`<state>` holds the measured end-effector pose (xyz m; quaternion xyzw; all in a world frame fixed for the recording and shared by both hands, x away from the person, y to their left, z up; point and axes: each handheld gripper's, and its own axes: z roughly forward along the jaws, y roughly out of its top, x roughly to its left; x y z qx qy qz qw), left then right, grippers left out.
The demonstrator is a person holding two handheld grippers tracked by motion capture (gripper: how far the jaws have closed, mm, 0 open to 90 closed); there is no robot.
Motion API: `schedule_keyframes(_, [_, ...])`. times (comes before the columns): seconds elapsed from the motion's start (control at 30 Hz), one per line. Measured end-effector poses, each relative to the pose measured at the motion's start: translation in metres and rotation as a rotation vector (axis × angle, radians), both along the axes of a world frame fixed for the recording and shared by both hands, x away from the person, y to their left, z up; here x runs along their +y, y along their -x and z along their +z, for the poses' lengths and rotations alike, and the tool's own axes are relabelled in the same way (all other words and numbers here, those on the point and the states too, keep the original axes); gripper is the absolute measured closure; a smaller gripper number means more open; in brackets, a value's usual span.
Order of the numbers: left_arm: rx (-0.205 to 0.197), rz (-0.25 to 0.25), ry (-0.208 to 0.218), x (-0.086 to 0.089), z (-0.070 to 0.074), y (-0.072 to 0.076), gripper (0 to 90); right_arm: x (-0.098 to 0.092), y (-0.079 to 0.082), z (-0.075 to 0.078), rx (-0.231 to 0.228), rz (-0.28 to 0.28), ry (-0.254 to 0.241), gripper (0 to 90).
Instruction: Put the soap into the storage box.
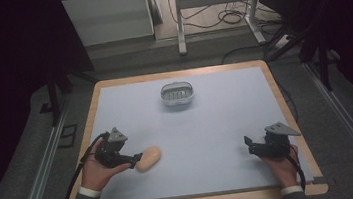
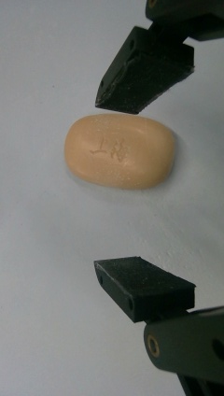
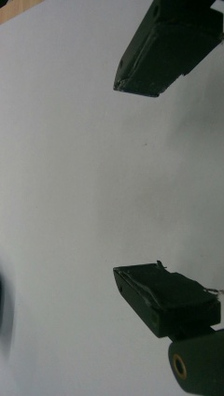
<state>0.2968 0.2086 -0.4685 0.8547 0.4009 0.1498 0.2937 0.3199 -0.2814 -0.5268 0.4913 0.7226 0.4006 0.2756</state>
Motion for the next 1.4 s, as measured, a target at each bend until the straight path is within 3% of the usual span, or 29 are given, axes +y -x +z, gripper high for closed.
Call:
schedule_keyframes(0.5, [0.047, -0.068, -0.023, -0.021, -0.013, -0.005, 19.7, 0.000, -0.001, 0.000, 0.013, -0.011, 0.000, 9.7])
schedule_keyframes(0.97, [0.106, -0.095, -0.064, -0.036, -0.034, -0.017, 20.8, 0.000, -0.001, 0.000, 0.010, -0.012, 0.006, 9.7])
schedule_keyframes(1.13, [0.120, -0.097, -0.058, -0.039, -0.038, -0.019, 21.8, 0.001, -0.001, 0.000, 0.010, -0.014, 0.006, 9.8])
schedule_keyframes(1.4, [0.148, -0.110, -0.090, -0.044, -0.046, -0.022, 24.4, 0.001, -0.001, 0.000, 0.006, -0.017, 0.013, 9.7])
